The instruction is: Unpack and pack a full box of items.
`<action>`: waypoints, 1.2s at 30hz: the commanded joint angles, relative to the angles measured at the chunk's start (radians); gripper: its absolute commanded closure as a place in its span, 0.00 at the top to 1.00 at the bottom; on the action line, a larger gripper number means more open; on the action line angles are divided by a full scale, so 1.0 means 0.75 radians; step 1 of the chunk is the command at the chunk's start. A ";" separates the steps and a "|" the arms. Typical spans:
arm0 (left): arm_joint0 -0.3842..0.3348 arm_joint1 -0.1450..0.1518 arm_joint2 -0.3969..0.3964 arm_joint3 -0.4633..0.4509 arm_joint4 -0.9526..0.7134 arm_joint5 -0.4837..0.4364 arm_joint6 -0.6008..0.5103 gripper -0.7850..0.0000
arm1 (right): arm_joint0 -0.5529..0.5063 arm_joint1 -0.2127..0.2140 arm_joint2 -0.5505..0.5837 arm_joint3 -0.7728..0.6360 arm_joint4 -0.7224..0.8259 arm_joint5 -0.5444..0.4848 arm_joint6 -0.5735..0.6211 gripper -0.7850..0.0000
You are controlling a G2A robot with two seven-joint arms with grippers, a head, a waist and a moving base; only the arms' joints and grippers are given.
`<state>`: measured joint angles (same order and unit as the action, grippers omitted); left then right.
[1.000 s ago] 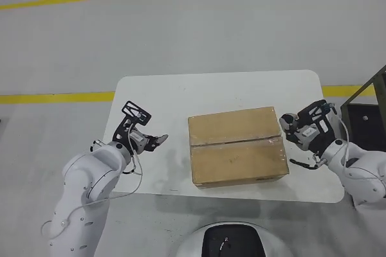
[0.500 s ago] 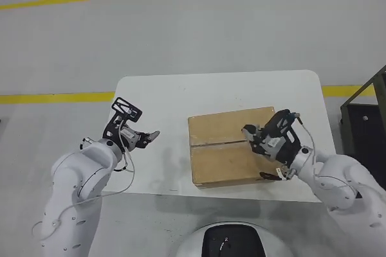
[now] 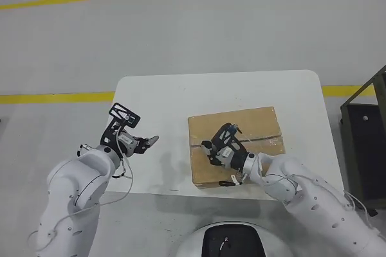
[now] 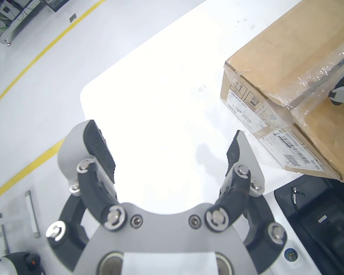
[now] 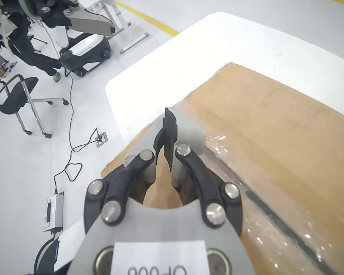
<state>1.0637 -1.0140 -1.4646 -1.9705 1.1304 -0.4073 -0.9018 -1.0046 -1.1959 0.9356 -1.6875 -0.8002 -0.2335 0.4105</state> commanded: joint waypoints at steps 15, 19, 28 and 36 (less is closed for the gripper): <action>-0.049 -0.005 0.100 0.052 -0.034 -0.001 0.048 1.00 | -0.138 0.036 0.207 -0.170 -0.030 0.023 0.065 0.00; -0.063 -0.008 0.134 0.072 -0.027 0.006 0.070 1.00 | -0.202 0.048 0.261 -0.158 -0.032 0.039 0.115 0.00; -0.088 -0.012 0.171 0.096 -0.025 0.017 0.085 1.00 | -0.321 0.073 0.397 -0.225 -0.057 0.034 0.148 0.00; -0.093 -0.010 0.181 0.086 -0.026 0.013 0.066 1.00 | -0.372 0.082 0.481 -0.273 -0.039 0.041 0.133 0.00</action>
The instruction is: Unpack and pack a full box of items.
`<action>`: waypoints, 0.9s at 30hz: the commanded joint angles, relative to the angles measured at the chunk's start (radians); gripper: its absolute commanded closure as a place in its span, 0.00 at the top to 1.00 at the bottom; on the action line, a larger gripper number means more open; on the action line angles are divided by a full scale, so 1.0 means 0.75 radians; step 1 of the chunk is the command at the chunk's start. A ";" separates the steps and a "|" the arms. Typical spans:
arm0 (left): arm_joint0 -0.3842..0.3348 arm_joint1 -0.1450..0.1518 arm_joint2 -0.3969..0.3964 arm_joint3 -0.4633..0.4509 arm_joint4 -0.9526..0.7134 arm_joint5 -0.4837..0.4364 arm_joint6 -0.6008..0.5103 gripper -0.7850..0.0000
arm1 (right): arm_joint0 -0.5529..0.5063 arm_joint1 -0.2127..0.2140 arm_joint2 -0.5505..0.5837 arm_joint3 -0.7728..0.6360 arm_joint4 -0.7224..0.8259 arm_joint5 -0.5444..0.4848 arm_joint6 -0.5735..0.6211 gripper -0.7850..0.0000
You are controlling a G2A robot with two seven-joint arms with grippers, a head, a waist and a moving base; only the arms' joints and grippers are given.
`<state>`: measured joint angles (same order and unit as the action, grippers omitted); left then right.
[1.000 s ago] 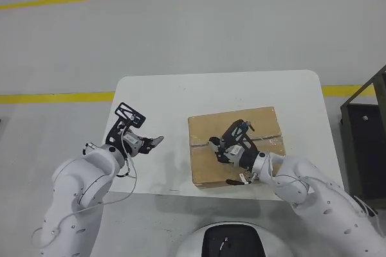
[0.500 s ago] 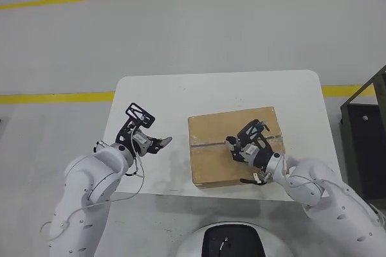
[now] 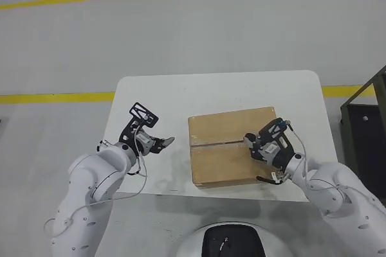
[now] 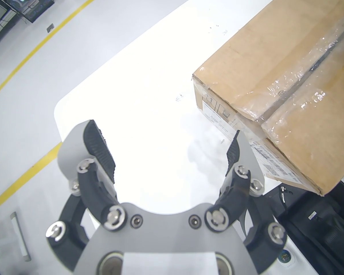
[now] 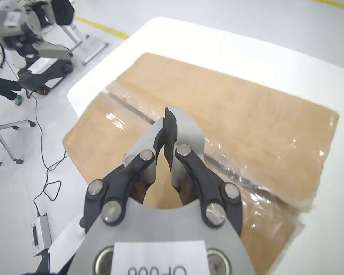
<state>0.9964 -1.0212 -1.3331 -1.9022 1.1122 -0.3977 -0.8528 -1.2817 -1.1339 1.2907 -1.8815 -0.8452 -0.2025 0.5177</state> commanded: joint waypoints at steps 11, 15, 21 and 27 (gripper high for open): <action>-0.043 -0.005 0.057 0.001 -0.025 -0.016 -0.017 1.00 | -0.065 0.016 0.133 -0.010 -0.010 0.022 0.020 0.00; -0.063 -0.007 0.077 0.010 -0.023 -0.027 -0.005 1.00 | -0.073 0.016 0.144 0.009 -0.013 0.036 -0.014 0.00; -0.066 -0.011 0.102 0.012 -0.028 -0.027 0.027 1.00 | -0.137 0.026 0.281 -0.042 -0.050 0.075 -0.114 0.00; -0.068 -0.011 0.105 0.012 -0.028 -0.031 0.033 1.00 | -0.269 0.039 0.474 -0.158 -0.186 0.124 -0.244 0.00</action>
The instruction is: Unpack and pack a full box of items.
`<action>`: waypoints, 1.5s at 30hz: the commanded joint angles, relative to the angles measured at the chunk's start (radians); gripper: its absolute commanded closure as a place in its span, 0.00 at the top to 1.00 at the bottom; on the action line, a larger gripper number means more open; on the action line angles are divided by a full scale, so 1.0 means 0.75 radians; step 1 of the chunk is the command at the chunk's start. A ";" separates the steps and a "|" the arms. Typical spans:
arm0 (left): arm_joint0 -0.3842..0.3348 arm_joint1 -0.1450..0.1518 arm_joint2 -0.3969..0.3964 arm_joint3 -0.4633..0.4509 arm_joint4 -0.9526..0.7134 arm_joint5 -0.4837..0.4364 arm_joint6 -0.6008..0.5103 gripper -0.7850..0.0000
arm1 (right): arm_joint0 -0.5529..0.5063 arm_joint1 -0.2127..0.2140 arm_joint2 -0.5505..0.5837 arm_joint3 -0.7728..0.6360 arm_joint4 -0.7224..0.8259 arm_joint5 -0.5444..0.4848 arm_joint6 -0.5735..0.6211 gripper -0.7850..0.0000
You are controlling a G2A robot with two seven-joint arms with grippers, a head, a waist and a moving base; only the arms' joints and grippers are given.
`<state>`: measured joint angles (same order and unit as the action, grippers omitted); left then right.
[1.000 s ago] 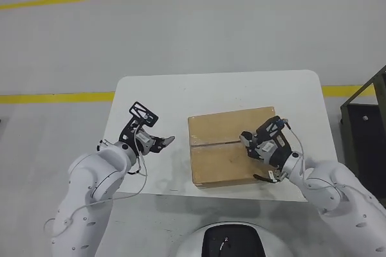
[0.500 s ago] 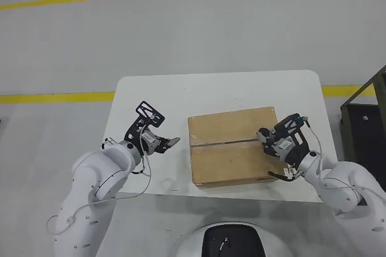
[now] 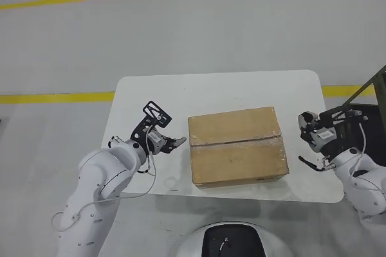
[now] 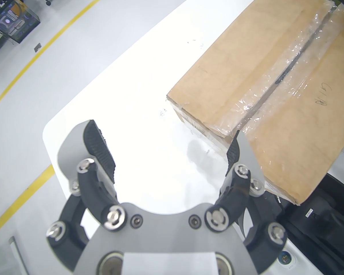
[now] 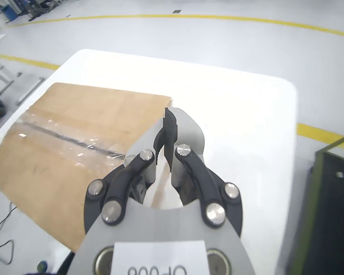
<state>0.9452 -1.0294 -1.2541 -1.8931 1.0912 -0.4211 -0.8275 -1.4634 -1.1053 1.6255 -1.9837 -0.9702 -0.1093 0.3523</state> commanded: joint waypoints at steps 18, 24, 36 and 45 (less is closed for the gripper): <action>0.000 0.000 0.000 0.000 0.000 0.000 0.000 1.00 | -0.111 0.003 0.096 -0.089 -0.050 -0.014 -0.090 0.48; 0.000 0.000 0.000 0.000 0.000 0.000 0.000 1.00 | -0.111 0.003 0.096 -0.089 -0.050 -0.014 -0.090 0.48; 0.000 0.000 0.000 0.000 0.000 0.000 0.000 1.00 | -0.111 0.003 0.096 -0.089 -0.050 -0.014 -0.090 0.48; 0.000 0.000 0.000 0.000 0.000 0.000 0.000 1.00 | -0.111 0.003 0.096 -0.089 -0.050 -0.014 -0.090 0.48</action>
